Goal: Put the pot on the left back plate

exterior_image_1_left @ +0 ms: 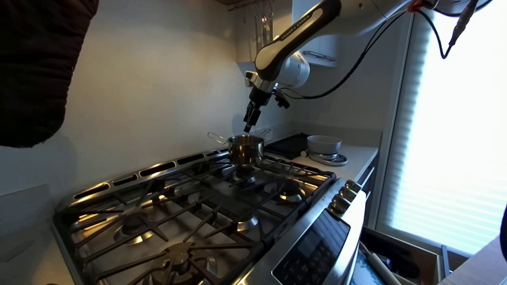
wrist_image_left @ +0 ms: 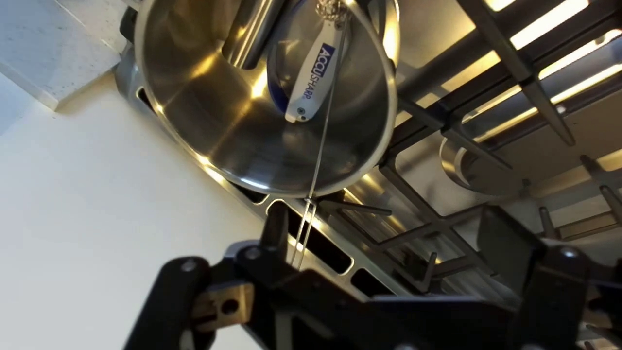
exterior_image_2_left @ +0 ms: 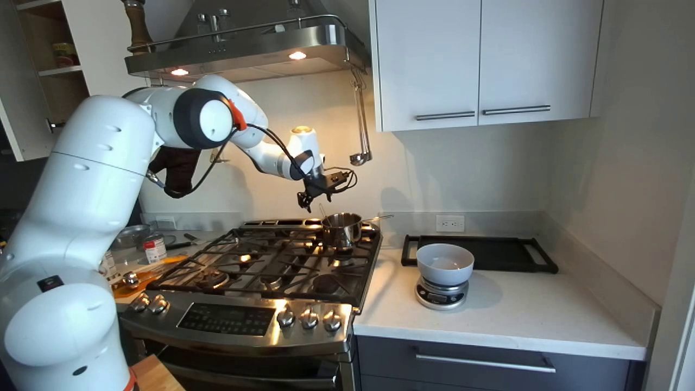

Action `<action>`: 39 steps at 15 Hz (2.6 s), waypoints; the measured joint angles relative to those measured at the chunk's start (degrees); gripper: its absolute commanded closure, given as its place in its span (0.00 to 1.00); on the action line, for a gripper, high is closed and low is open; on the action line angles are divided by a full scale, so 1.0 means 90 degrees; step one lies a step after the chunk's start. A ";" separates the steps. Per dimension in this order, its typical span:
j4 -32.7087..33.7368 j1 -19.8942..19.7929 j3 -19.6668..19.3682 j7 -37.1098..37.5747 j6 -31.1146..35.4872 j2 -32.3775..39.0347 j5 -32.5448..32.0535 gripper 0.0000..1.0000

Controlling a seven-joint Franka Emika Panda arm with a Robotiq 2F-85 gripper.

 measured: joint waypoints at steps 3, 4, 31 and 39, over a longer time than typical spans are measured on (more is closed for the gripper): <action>0.0323 -0.0148 0.0241 -0.0271 0.0002 0.0438 0.0096 0.00; 0.0411 -0.0177 0.0292 -0.0322 0.0001 0.0556 0.0098 0.00; 0.1560 -0.0200 0.0194 -0.0686 -0.0921 0.1795 -0.0033 0.93; 0.1596 -0.0148 0.0117 -0.0684 -0.1034 0.1806 -0.0237 0.99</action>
